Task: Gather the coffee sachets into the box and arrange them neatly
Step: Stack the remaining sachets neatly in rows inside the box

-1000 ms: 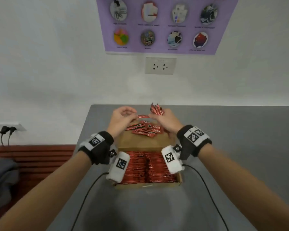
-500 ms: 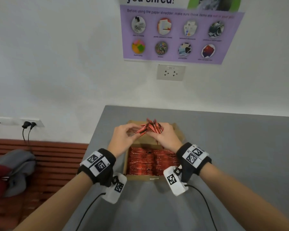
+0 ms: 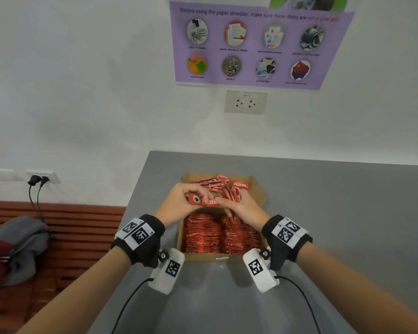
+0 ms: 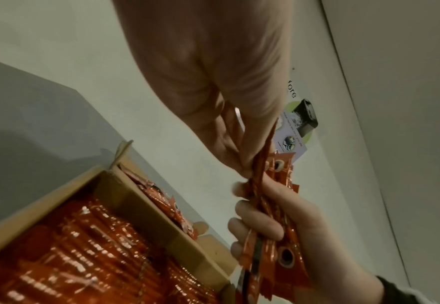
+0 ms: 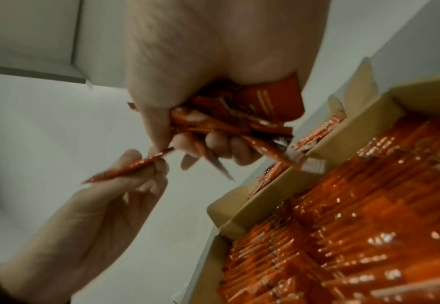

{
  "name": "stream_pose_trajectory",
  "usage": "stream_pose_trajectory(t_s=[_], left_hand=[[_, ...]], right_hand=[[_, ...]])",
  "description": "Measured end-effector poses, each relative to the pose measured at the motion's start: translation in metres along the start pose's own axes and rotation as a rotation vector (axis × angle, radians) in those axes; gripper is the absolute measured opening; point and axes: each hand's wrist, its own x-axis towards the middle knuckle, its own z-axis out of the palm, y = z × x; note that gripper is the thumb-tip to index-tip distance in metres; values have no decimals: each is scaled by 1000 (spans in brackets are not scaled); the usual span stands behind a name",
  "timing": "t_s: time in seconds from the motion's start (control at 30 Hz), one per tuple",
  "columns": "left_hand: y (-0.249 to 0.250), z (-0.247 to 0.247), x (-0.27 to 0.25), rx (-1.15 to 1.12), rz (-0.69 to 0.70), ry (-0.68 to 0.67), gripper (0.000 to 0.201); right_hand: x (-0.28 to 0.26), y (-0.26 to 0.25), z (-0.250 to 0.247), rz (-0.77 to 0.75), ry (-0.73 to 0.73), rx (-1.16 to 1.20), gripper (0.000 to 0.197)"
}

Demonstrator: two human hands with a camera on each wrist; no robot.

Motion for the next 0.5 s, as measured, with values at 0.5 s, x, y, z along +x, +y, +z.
stream_pose_trajectory(t_s=[0.5], left_hand=[[-24, 2, -8, 182, -293, 45, 24]], right_hand=[[2, 3, -7, -13, 134, -225, 9]])
